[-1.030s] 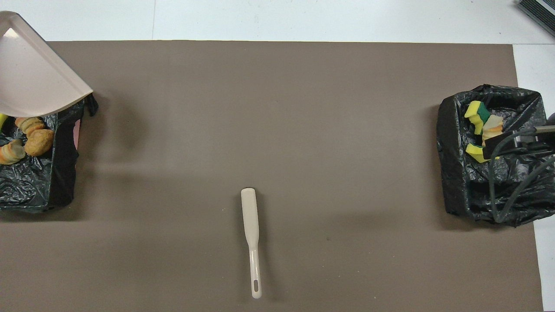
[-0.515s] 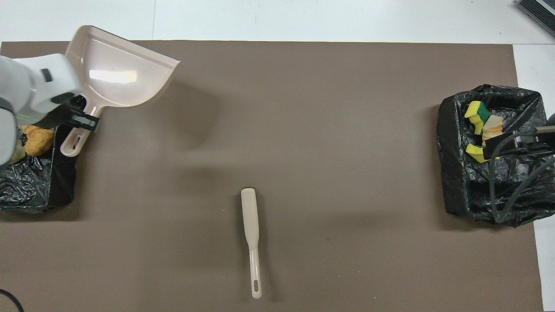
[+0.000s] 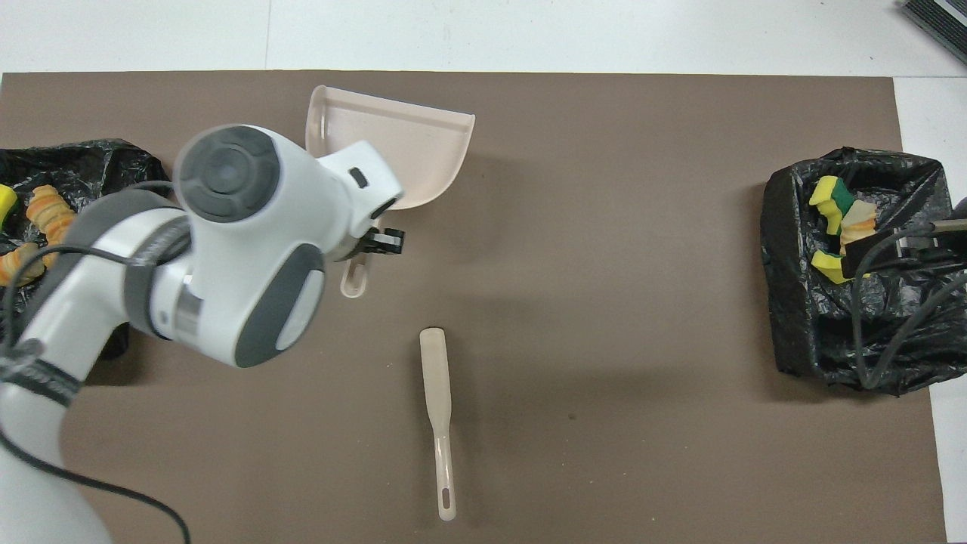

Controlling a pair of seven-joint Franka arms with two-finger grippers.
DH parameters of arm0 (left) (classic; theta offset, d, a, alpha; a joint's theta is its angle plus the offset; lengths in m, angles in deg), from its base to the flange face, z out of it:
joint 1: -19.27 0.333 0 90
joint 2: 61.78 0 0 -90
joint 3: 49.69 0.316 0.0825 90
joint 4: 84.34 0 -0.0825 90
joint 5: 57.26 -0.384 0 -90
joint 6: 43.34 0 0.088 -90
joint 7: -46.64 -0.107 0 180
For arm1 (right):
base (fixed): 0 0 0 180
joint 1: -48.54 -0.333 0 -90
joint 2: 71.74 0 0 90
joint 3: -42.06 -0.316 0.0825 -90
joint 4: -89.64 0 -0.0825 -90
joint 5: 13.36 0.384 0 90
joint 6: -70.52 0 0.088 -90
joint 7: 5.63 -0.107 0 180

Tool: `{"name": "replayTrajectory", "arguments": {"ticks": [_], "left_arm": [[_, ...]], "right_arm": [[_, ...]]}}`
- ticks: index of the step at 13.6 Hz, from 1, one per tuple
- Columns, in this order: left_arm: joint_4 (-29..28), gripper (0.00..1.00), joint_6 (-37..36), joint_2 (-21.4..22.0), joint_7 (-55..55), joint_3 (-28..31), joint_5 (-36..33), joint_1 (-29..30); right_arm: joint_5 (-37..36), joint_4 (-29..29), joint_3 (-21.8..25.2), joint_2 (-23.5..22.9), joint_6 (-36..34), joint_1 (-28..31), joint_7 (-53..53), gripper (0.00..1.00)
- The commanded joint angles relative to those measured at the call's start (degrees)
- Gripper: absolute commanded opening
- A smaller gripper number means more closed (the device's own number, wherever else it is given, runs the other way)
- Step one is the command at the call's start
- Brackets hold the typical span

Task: Sweep and dump trash in bin
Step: 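Place the dustpan on the table beside the brush with the left gripper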

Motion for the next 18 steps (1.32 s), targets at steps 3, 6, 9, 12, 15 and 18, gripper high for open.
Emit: {"name": "replayTrajectory", "arguments": {"ticks": [3,6,9,12,15,18], "left_arm": [[-0.76,0.00,5.54,-4.56,2.58,1.18,2.53,-4.35],[-2.25,0.00,7.29,-5.26,4.77,1.18,2.79,-5.84],[-5.50,0.00,9.58,-5.60,10.27,1.26,3.67,-8.73],[-5.25,0.00,13.02,-7.55,12.69,1.26,3.59,-10.06],[-5.42,0.19,13.98,-7.72,12.60,1.27,3.59,-9.80],[-5.16,1.00,13.28,-6.77,12.69,1.88,3.32,-9.19]], "right_arm": [[-0.11,-1.45,-0.45,1.38,-0.51,0.61,-0.71,1.00],[-0.11,-1.45,-0.45,1.38,-0.51,0.61,-0.71,1.00],[-0.11,-1.45,-0.45,1.38,-0.51,0.61,-0.71,1.00],[-0.11,-1.45,-0.45,1.38,-0.51,0.61,-0.71,1.00],[-0.11,-1.45,-0.45,1.38,-0.51,0.61,-0.71,1.00],[-0.11,-1.45,-0.45,1.38,-0.51,0.61,-0.71,1.00]]}}
